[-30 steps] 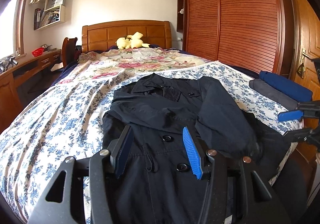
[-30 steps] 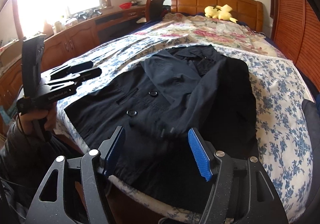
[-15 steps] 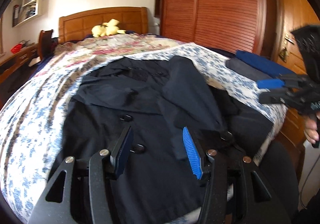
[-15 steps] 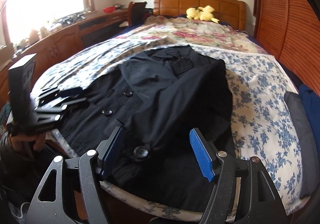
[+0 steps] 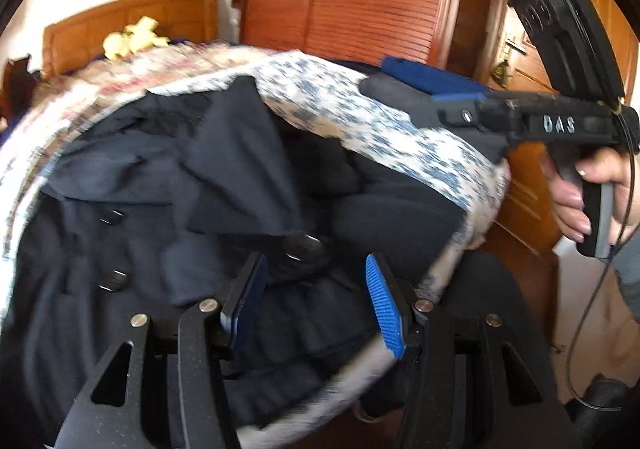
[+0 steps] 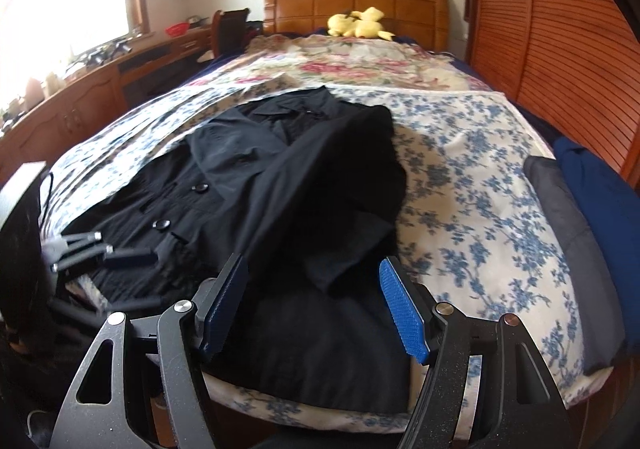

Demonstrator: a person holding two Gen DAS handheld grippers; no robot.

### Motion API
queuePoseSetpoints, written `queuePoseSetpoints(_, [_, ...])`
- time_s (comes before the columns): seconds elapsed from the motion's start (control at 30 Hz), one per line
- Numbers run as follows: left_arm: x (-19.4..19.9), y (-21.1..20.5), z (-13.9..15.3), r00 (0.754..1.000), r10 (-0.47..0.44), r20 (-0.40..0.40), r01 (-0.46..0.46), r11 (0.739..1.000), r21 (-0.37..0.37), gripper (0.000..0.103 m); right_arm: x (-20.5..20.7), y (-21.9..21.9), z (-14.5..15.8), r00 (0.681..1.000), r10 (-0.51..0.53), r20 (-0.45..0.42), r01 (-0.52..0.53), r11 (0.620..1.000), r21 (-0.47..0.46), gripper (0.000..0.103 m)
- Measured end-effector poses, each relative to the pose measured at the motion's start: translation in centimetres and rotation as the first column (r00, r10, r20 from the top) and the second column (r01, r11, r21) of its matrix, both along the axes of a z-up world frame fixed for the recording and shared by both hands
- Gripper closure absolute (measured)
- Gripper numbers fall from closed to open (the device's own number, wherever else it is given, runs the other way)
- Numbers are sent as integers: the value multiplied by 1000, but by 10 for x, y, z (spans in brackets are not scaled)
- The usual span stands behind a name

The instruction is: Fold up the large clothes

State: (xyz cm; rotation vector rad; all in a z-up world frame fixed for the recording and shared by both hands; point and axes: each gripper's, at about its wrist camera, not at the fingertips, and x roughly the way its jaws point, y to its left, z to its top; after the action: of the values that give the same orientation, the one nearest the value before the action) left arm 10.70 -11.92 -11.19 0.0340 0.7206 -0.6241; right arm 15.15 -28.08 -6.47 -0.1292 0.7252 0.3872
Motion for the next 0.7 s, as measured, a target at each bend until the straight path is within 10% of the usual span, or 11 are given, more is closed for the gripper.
queuePoseSetpoints(0.33, [-7, -22, -34, 998, -15, -53, 22, 991, 136, 52, 0, -17, -2, 999, -33, -2, 33, 999, 8, 33])
queuePoseSetpoints(0.5, [-7, -13, -26, 999, -17, -45, 22, 993, 114, 98, 1, -13, -1, 1000, -24, 0, 24, 1000, 9, 33])
queuePoseSetpoints(0.7, [-4, 40, 27, 993, 97, 74, -99, 995, 22, 100, 1, -3, -1, 1000, -10, 4, 10, 1000, 3, 33])
